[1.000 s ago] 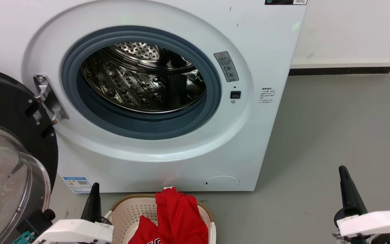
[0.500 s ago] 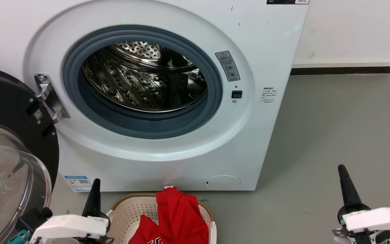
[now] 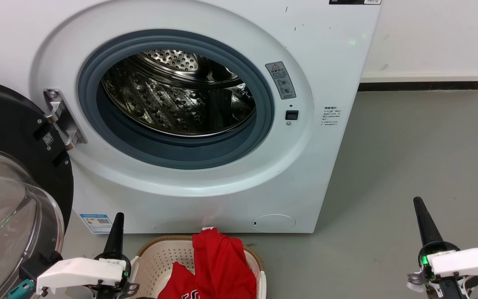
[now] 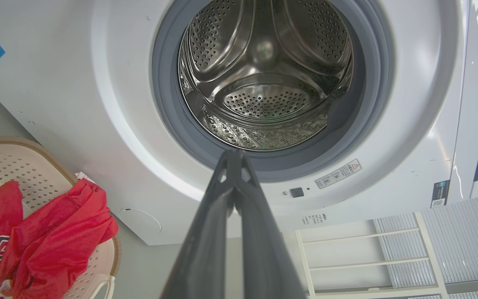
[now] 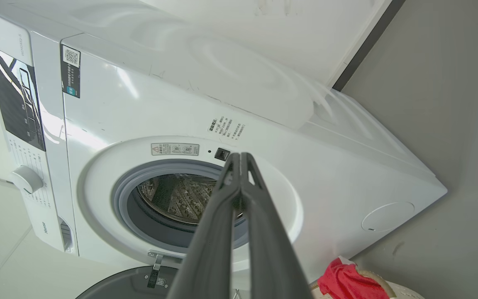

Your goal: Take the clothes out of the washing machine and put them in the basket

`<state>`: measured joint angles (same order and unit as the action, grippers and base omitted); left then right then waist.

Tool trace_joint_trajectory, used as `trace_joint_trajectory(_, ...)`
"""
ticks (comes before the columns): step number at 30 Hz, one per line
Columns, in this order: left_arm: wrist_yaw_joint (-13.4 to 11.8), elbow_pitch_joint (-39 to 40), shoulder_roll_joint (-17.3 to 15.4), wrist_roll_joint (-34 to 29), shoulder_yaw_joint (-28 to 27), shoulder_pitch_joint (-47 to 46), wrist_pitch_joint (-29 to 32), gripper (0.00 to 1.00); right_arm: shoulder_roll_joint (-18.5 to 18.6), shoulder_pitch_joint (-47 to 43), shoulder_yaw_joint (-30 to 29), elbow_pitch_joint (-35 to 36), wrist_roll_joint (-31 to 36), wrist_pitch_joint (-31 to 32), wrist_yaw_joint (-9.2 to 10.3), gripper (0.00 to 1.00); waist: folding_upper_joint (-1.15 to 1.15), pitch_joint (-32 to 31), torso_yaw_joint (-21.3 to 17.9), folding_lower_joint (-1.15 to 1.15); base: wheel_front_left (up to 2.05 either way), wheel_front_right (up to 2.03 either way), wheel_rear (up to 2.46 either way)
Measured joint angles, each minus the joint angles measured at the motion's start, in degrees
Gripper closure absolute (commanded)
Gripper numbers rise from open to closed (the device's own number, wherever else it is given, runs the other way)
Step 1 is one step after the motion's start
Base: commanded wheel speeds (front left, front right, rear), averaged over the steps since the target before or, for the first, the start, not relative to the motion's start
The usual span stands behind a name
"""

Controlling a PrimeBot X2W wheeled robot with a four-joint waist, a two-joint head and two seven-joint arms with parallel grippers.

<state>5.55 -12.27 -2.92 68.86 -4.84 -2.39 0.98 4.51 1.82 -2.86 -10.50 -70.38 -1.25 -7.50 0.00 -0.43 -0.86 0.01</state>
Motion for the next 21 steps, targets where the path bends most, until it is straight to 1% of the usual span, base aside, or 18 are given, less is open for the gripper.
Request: trace_joint_trajectory(21, 0.86, -0.81, 0.0, 11.12, -0.86, -1.58, 2.65, 1.0, 0.0, 1.77, -0.63, -1.57, -11.15, 2.83, 0.0, 1.0, 0.0, 0.26, 0.37, 0.0, 0.0, 0.0, 0.0)
